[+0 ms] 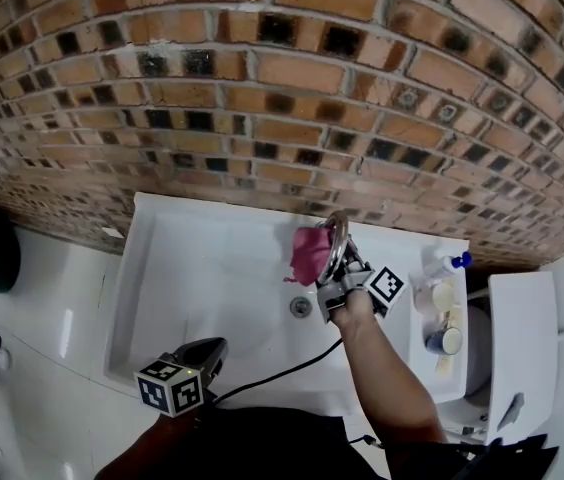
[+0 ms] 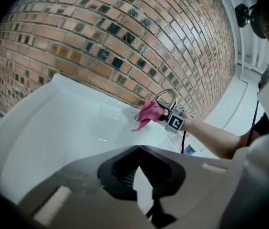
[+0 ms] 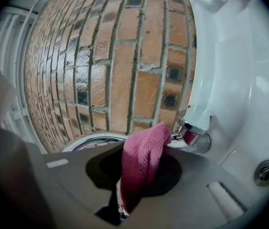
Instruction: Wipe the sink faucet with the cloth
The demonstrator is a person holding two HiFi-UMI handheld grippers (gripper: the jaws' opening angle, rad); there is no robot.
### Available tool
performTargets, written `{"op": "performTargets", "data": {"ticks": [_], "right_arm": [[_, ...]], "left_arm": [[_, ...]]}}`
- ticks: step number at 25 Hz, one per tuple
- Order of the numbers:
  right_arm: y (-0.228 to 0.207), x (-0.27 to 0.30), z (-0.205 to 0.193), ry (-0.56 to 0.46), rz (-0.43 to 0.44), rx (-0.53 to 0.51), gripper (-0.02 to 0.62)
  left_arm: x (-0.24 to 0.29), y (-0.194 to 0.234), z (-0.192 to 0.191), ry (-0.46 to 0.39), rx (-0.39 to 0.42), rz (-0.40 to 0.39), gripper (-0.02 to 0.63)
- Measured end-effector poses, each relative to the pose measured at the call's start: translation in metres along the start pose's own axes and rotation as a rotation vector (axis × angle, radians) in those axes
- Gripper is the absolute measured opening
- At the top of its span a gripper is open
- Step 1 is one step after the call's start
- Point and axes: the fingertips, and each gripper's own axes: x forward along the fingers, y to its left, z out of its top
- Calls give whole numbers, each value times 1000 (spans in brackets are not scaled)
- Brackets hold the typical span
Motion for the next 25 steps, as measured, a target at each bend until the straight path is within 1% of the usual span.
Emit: {"op": "performTargets", "data": {"ticks": [2,4,6,7,9,11,16,18,22,25], "right_arm": [[8,-3,1,-5,25,-5,63],[24,-5,4,-12,90,-4,63],[45,-4,3,10,163,-41,63],[53,-4,1,30,184,-65,63],[61,-5,-1,64,207,-83,61],[65,-8,0,79,237,-74,58],[84,-20,4,74,322,-95,58],[90,-24,2,79,329,-113,58],[94,-30,1,74,311,-145,58],[98,-37,-5,73,316,-145,58]], "left_arm": [[-5,1,0,-12,-4,3,5],[-8,2,1,-20,1,6,4],[-11,3,-1,-21,4,6,4],[-13,2,-3,-20,4,4,4],[-14,-1,-7,-18,9,-4,4],[-15,-5,-8,-15,20,-15,5],[-18,-10,-10,-17,35,-37,5],[-21,-10,-15,-16,30,-39,4],[-29,-11,-16,-27,39,-46,5],[-34,-8,-18,-35,43,-50,4]]}}
